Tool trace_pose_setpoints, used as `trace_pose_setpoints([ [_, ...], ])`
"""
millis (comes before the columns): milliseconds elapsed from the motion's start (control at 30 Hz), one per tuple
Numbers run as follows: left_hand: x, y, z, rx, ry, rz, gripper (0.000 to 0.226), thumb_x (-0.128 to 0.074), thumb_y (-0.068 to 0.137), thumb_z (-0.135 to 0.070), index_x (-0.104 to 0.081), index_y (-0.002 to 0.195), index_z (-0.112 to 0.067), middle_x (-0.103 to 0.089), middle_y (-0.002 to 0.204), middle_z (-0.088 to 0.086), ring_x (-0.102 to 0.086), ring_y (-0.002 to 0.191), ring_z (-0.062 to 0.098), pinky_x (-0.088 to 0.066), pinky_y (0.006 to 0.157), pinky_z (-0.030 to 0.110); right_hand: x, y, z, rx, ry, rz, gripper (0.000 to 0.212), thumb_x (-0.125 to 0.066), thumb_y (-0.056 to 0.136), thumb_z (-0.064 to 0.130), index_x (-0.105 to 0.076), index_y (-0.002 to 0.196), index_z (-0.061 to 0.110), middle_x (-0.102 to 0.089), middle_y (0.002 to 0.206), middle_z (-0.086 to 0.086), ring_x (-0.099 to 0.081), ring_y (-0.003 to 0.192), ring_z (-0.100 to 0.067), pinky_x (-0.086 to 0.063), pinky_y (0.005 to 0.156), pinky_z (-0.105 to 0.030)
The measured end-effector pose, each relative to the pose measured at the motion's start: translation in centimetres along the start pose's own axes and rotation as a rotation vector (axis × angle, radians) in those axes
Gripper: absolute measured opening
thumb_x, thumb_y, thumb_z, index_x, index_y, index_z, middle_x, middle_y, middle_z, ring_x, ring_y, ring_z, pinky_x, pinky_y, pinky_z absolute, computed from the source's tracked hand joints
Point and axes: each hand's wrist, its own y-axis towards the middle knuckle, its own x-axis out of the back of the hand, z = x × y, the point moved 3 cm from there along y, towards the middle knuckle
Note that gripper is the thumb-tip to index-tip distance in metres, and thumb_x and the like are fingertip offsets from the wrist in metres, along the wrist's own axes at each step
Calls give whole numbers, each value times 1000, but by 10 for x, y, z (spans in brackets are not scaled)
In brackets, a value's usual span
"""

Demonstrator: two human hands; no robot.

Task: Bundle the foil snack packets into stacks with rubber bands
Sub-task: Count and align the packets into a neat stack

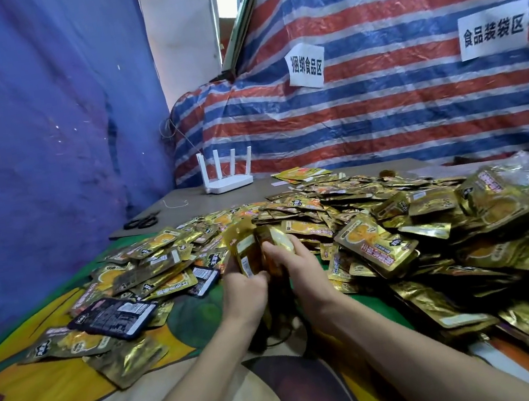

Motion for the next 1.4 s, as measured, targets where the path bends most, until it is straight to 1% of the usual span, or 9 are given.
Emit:
trace_pose_setpoints([
  [100, -1, -3, -8, -176, -12, -11, 29, -58, 95, -21, -66, 121, -12, -71, 116, 7, -62, 101, 23, -44, 81, 23, -15, -6, -3, -25, 87, 56, 32, -67, 93, 30, -69, 124, 24, -74, 118, -4, -67, 117, -22, -46, 110, -42],
  [200, -6, -4, -11, -277, -336, 194, 54, -48, 85, -26, -53, 137, -17, -64, 128, 10, -60, 117, 23, -48, 101, 35, -27, -11, 2, -12, 205, 102, 43, -61, 98, 39, -62, 134, 17, -66, 133, -9, -58, 130, -22, -37, 118, -42],
  [367, -13, -2, 0, -184, -426, 380, 57, -65, 74, -11, -56, 130, -10, -73, 101, -1, -68, 95, 12, -54, 81, 25, -27, -17, 6, -191, 464, 158, 56, -48, 99, 51, -59, 141, 17, -62, 125, -1, -57, 127, -15, -49, 96, -21],
  [467, -9, 3, 3, -137, -355, 334, 48, -90, 66, -9, -68, 109, -13, -78, 86, -5, -73, 80, 10, -54, 74, 25, -18, -15, 7, -159, 308, 145, 68, -56, 79, 62, -73, 123, 14, -72, 120, -6, -66, 118, -21, -46, 110, -35],
  [567, -5, 0, -2, -147, -256, 302, 48, -86, 64, -27, -68, 108, -22, -78, 90, -9, -73, 85, 7, -54, 73, 18, -10, -15, 7, -128, 217, 174, 71, -64, 77, 56, -63, 133, 12, -70, 123, -9, -64, 122, -28, -46, 109, -39],
  [733, -10, -11, 5, 39, -414, 571, 88, -75, 66, -30, -40, 144, -10, -58, 128, 20, -59, 118, 34, -41, 107, 59, -9, -17, 3, 34, 63, 153, 67, -79, 64, 23, -57, 126, 11, -65, 103, -8, -67, 90, -10, -53, 79, -20],
  [900, -8, -5, 2, -97, -110, 573, 84, -69, 77, 8, -39, 150, -19, -62, 131, 14, -66, 106, 20, -56, 86, 25, 0, -14, 2, -54, 7, 17, 25, -75, 82, 14, -66, 104, 7, -71, 83, -10, -70, 77, -20, -57, 67, -29],
  [1067, -4, -7, -13, -231, 23, 571, 83, -71, 61, -14, -42, 138, -18, -59, 111, -13, -62, 85, -17, -47, 74, 7, 0, -14, 8, -19, -10, 5, 11, -51, 96, 4, -59, 96, 12, -59, 79, -8, -60, 71, -17, -50, 64, -29],
  [1400, -16, -13, -5, -206, -109, 460, 87, -50, 54, 0, -35, 140, -4, -63, 102, 5, -64, 90, 13, -51, 74, 16, -13, -23, 10, -33, 101, 77, 20, -44, 93, -7, -53, 86, 10, -49, 73, -7, -50, 67, -16, -41, 64, -27],
])
